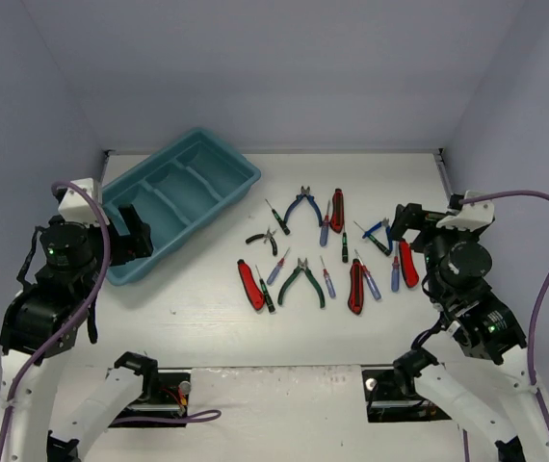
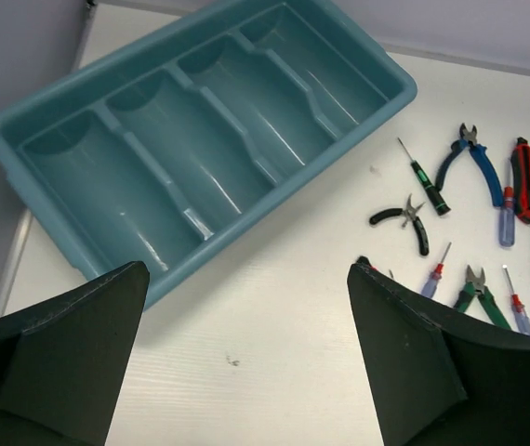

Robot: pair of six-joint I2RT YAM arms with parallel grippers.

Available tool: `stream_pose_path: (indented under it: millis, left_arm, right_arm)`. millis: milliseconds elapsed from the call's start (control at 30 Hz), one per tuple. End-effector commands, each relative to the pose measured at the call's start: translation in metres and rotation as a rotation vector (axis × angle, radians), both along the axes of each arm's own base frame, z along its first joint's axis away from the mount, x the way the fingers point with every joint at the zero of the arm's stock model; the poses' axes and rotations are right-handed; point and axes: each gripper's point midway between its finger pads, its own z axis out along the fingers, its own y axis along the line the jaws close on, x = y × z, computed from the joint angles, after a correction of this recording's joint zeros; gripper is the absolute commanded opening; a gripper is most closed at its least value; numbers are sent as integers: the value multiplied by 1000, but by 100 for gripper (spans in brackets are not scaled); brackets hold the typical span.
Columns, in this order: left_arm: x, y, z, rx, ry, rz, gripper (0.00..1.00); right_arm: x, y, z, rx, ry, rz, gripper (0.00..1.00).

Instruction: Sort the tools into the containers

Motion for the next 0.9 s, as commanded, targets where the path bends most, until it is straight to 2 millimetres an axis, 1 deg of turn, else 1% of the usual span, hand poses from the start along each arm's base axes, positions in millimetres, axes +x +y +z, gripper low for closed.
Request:
stream_pose_path:
  millis: [0, 100, 200, 233, 300, 367, 400, 433, 500, 600, 633, 733, 800, 867]
  left_arm:
    - [18, -25, 6, -171, 9, -16, 87]
    - [35, -46, -10, -274, 102, -26, 87]
    - [55, -75, -33, -365, 232, -40, 87]
    - [59, -84, -39, -369, 261, -40, 87]
    - [62, -109, -50, -351, 305, -62, 87]
    - [67, -128, -62, -326, 338, -51, 87]
    - [70, -139, -72, -314, 364, -40, 87]
    - [73, -153, -90, -307, 408, -17, 87]
    - [79, -173, -129, -273, 500, 28, 87]
    - [80, -188, -165, -236, 573, 74, 87]
    - [81, -192, -176, -237, 597, 94, 87]
    - [83, -198, -185, -232, 597, 120, 87]
    - [83, -198, -190, -244, 586, 138, 87]
    - [84, -201, -191, -277, 569, 154, 87]
  right_arm:
    - [-6, -2, 15, 8, -55, -23, 100]
    - [-12, 2, 18, 6, -66, 4, 100]
    - [-15, 4, 18, 10, -68, 23, 100]
    - [-16, 4, 18, 11, -69, 25, 100]
    - [-17, 4, 19, 12, -72, 30, 100]
    - [-15, 5, 17, -1, -65, 32, 100]
    - [-14, 5, 15, -8, -57, 27, 100]
    - [-12, 6, 12, -18, -45, 20, 100]
    - [-9, 5, 8, -31, -28, 10, 100]
    - [-7, 5, -2, -37, -3, -8, 100]
    - [-6, 4, -4, -10, 1, -20, 100]
    - [-6, 5, -10, 24, 9, -26, 100]
    - [-7, 7, -11, 36, 9, -14, 100]
    - [-8, 9, -11, 47, 9, -6, 100]
